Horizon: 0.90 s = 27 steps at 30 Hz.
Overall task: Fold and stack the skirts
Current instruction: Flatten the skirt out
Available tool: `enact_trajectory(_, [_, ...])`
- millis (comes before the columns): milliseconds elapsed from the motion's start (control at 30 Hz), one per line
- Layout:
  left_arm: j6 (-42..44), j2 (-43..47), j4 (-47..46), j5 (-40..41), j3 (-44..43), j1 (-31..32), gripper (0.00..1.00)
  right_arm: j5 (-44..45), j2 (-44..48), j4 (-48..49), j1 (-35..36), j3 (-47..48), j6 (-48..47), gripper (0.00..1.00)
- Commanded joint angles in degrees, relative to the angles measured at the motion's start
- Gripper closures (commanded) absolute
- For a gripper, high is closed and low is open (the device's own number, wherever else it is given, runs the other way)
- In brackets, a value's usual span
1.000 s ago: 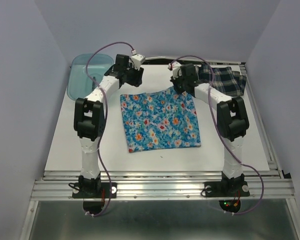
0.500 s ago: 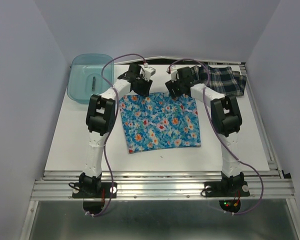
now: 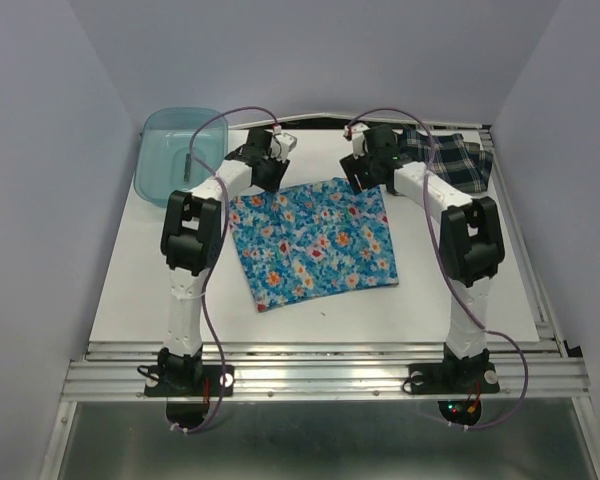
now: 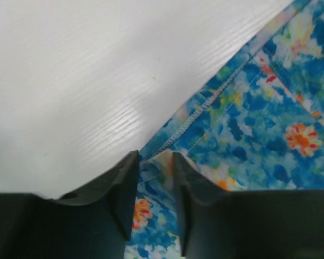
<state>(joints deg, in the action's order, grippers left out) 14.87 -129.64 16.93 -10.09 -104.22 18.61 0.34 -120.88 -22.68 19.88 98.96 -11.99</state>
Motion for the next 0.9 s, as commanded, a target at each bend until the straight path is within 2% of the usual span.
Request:
enact_trajectory(0, [1.5, 10.0, -2.2, 2.9, -0.2, -0.6, 0.5, -4.7, 7.9, -5.4, -0.3, -6.6, -1.4, 0.34])
enact_trajectory(100, [2.1, 15.5, -0.8, 1.3, 2.6, -0.6, 0.48, -10.2, 11.1, -7.3, -0.3, -12.2, -3.6, 0.45])
enact_trajectory(233, [3.4, 22.1, 3.3, 0.2, 10.1, -0.6, 0.48, -14.6, 11.0, -9.8, -0.3, -16.1, -6.1, 0.55])
enact_trajectory(333, [4.4, 25.8, 5.5, 0.0, 17.5, -0.6, 0.51, -14.1, 9.0, -10.5, -0.3, -17.7, -7.2, 0.65])
enact_trajectory(467, [4.6, 30.6, 6.4, -0.9, 28.5, -0.6, 0.53, -12.6, 8.4, -11.1, -0.3, -22.2, -8.9, 0.72])
enact_trajectory(700, [2.2, 31.8, 7.9, -3.4, 35.8, -0.7, 0.54, -11.8, 13.9, -12.7, 4.3, -34.9, -10.6, 0.74])
enact_trajectory(867, [0.9, 24.4, 7.3, -2.0, 31.8, -0.7, 0.54, -16.7, 17.7, -15.6, 13.3, -40.4, -8.7, 0.74])
